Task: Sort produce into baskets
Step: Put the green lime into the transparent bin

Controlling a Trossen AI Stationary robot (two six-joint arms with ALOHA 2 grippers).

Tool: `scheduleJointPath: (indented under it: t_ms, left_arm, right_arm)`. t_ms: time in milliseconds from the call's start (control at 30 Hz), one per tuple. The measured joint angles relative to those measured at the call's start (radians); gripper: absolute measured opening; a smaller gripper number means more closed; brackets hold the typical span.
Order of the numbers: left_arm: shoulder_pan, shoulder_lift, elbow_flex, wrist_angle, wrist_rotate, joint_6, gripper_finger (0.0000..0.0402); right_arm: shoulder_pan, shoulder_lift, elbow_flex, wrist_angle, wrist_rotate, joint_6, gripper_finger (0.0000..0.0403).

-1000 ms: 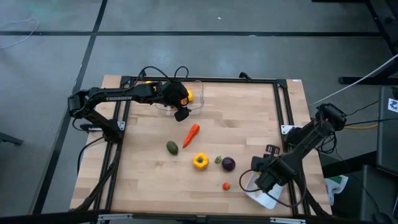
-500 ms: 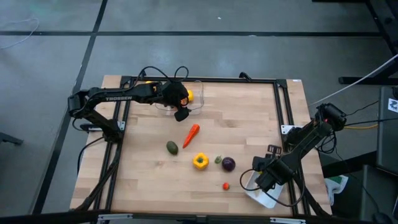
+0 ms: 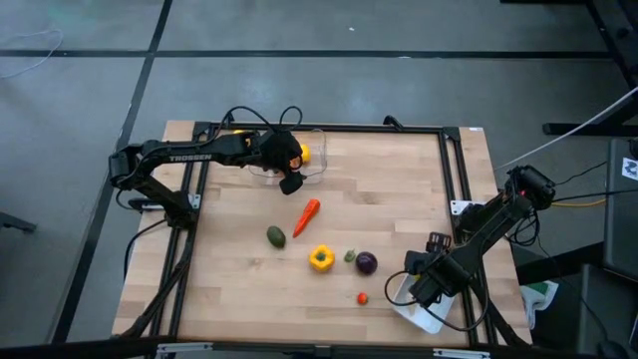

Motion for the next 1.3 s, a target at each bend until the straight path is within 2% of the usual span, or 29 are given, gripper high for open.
scheduleJointPath:
  t_ms: [200, 400, 500, 600, 800, 967, 1300]
  left_arm:
    - [-0.001, -0.013, 0.000, -0.021, 0.000, 0.025, 0.0382]
    - [-0.033, -0.107, 0.000, -0.153, 0.000, 0.061, 0.0382]
    - [-0.064, -0.156, 0.000, -0.218, 0.000, 0.015, 0.0382]
    - [-0.098, -0.185, 0.001, -0.278, 0.001, -0.170, 0.0382]
    - [-0.170, -0.198, 0.001, -0.437, 0.002, -0.729, 0.0382]
    - [-0.253, -0.187, 0.000, -0.569, 0.007, -1.009, 0.0382]
    - [-0.398, -0.163, -0.109, -0.379, 0.006, -1.585, 0.0382]
  right_arm:
    - [0.000, 0.000, 0.000, 0.000, 0.000, 0.000, 0.0314]
    - [0.000, 0.000, 0.000, 0.001, 0.000, 0.000, 0.0310]
    - [0.000, 0.000, 0.000, 0.004, 0.000, 0.000, 0.0310]
    - [0.000, 0.000, 0.000, 0.005, 0.000, 0.001, 0.0310]
    - [0.000, 0.000, 0.000, 0.022, 0.000, 0.010, 0.0310]
    - [0.000, 0.000, 0.000, 0.069, 0.000, 0.012, 0.0310]
    - [0.000, 0.000, 0.000, 0.141, 0.000, 0.012, 0.0310]
